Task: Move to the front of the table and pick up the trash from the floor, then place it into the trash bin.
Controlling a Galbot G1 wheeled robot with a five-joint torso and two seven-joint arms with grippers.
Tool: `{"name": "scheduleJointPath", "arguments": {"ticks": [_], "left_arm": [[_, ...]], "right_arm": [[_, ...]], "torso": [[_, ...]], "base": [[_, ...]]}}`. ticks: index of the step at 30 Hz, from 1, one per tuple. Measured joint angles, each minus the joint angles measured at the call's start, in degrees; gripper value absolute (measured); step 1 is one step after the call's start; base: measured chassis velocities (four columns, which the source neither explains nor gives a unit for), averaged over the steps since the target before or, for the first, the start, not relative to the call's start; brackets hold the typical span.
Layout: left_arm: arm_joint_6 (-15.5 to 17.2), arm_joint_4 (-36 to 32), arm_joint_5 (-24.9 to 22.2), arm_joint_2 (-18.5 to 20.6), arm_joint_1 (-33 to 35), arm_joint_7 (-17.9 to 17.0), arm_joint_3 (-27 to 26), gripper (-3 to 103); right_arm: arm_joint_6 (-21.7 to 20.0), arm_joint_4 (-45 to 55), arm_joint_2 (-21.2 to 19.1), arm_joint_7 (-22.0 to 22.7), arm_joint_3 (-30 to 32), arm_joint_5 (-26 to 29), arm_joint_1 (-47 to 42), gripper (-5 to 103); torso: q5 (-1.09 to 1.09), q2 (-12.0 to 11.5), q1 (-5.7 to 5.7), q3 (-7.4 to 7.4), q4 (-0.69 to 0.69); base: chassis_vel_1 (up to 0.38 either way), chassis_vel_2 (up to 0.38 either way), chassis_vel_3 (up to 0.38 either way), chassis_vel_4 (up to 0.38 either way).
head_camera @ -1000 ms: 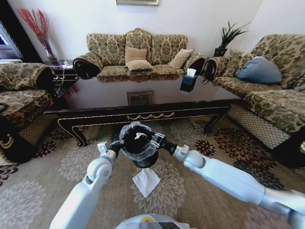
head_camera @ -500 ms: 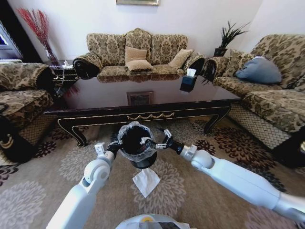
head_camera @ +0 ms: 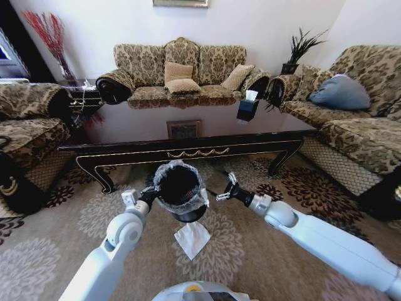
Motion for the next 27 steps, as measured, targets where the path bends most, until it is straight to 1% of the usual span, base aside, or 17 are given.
{"name": "scheduleJointPath", "arguments": {"ticks": [7,9,11,12,14,15,16,17,18,19,20,21,22,23,25,26,27], "left_arm": [[0.0,-0.8,0.2,-0.5,0.8,0.0,-0.5,3],[0.0,-1.6,0.0,-0.2,1.0,-0.1,-1.4,3],[-0.1,-2.4,-0.5,0.5,1.3,-0.2,-2.7,3],[-0.1,-2.4,-0.5,0.5,1.3,-0.2,-2.7,3],[-0.2,-3.2,-1.2,1.3,2.0,-0.3,-4.4,3],[-0.3,-3.7,-1.6,1.7,2.6,-0.4,-5.5,3],[-0.4,-4.0,-1.8,2.0,3.1,-0.4,-6.3,3],[-0.4,-4.0,-1.8,2.0,3.1,-0.4,-6.3,3],[-0.5,-4.4,-1.9,2.2,3.9,-0.4,-7.2,3],[-0.5,-4.8,-2.1,2.3,4.5,-0.4,-7.9,3],[-0.5,-5.1,-2.2,2.3,5.1,-0.4,-8.5,3],[-0.5,-5.1,-2.2,2.3,5.1,-0.4,-8.5,3],[-0.5,-5.3,-2.4,2.4,5.8,-0.4,-9.3,3],[-0.5,-5.6,-2.5,2.5,6.2,-0.4,-10.1,3],[-0.5,-6.1,-2.8,2.9,7.1,-0.4,-11.7,3],[-0.5,-6.5,-3.0,3.1,7.6,-0.4,-12.6,3],[-0.5,-6.9,-3.3,3.4,8.2,-0.5,-13.5,3]], "right_arm": [[-0.4,0.5,-0.4,0.3,2.7,0.0,-3.1,100],[-0.7,-0.1,-0.2,0.9,5.2,-0.7,-6.2,100],[-2.1,-1.2,0.5,2.4,8.4,-1.9,-10.2,100],[-2.1,-1.2,0.5,2.4,8.4,-1.9,-10.2,100],[-4.1,-3.2,1.5,3.1,11.6,-2.5,-14.3,100],[-5.0,-4.8,2.2,2.7,13.4,-2.5,-16.4,100],[-6.4,-6.6,3.0,1.0,14.5,-2.0,-18.3,100],[-6.4,-6.6,3.0,1.0,14.5,-2.0,-18.3,100],[-7.9,-8.6,3.7,-1.1,15.0,-1.4,-19.6,100],[-8.7,-10.2,4.4,-2.7,14.9,-1.0,-19.8,100],[-9.4,-12.1,5.1,-4.5,14.2,-0.8,-19.4,100],[-9.4,-12.1,5.1,-4.5,14.2,-0.8,-19.4,100],[-10.1,-15.0,6.4,-6.6,12.1,-0.8,-17.7,100],[-10.5,-17.2,7.6,-7.3,10.0,-0.9,-16.0,100],[-11.4,-21.0,10.2,-7.8,5.7,-0.5,-12.5,100],[-11.8,-23.1,11.7,-7.8,3.5,0.2,-10.8,100],[-12.2,-24.7,13.0,-7.9,1.9,0.6,-9.6,100]], "torso": [[-0.01,0.0,0.00,0.00,0.01],[0.00,0.0,0.00,0.00,0.00],[-0.01,0.0,0.00,0.00,0.00],[-0.01,0.0,0.00,0.00,0.00],[0.02,0.0,0.00,0.00,-0.01],[-0.02,0.0,0.00,0.00,0.02],[-0.01,0.0,0.00,0.00,-0.02],[-0.01,0.0,0.00,0.00,-0.02],[0.02,0.0,0.00,0.01,-0.03],[0.02,0.0,0.00,0.00,-0.02],[-0.03,0.0,0.00,0.00,-0.03],[-0.03,0.0,0.00,0.00,-0.03],[-0.02,0.0,0.00,0.01,-0.04],[-0.01,0.0,0.00,0.00,0.01],[0.00,0.0,0.00,0.01,0.01],[0.01,0.0,0.00,0.01,0.04],[-0.01,0.0,0.00,0.01,0.03]], "base": [[0.000,0.000,0.000,0.000],[0.000,0.000,0.000,0.000],[0.000,0.000,0.000,0.000],[0.000,0.000,0.000,0.000],[0.000,0.000,0.000,0.000],[0.000,0.000,0.000,0.000],[0.000,0.000,0.000,0.000],[0.000,0.000,0.000,0.000],[0.000,0.000,0.000,0.000],[0.000,0.000,0.000,0.000],[0.000,0.000,0.000,0.000],[0.000,0.000,0.000,0.000],[0.000,0.000,0.000,0.000],[0.000,0.000,0.000,0.000],[0.000,0.000,0.000,0.000],[0.000,0.000,0.000,0.000],[0.000,0.000,0.000,0.000]]}}
